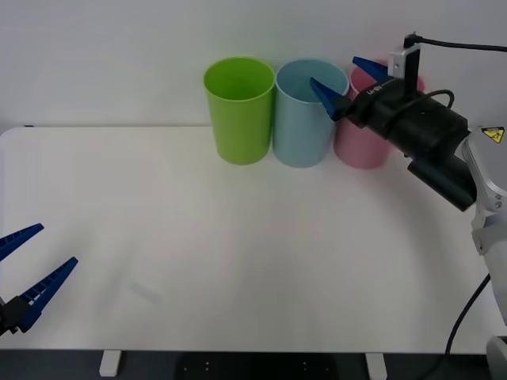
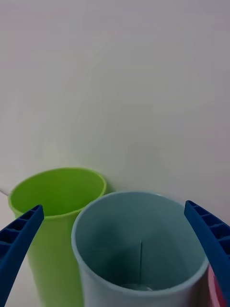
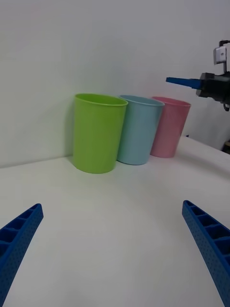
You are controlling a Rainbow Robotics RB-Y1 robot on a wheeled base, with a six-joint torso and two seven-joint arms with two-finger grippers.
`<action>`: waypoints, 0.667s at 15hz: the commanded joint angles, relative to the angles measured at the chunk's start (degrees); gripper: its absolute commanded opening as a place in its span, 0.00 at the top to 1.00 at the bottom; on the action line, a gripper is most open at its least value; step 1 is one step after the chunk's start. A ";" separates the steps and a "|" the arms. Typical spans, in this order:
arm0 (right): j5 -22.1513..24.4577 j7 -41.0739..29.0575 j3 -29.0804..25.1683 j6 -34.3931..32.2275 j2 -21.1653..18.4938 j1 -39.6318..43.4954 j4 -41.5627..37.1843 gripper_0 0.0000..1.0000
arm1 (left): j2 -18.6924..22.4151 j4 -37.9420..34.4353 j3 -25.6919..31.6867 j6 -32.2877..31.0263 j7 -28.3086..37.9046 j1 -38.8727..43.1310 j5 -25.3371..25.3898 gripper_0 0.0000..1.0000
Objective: Grasp the object on the table and drop it into the matching bin: aluminum can to the light blue bin, PET bottle to the pink bin.
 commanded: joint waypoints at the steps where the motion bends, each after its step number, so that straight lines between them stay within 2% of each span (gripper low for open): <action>1: -1.61 0.19 -0.08 -2.15 -1.90 4.39 -3.98 0.00 | 0.00 0.00 0.00 0.00 0.00 0.00 0.00 0.00; 6: -4.07 1.60 -0.70 -4.70 -5.15 12.91 -10.22 0.00 | 0.00 0.00 0.00 0.00 0.00 0.00 0.00 0.00; 10: -4.16 3.79 -3.42 -8.30 -5.68 20.38 -15.23 0.00 | 0.00 0.00 0.00 0.00 0.00 0.00 0.00 0.00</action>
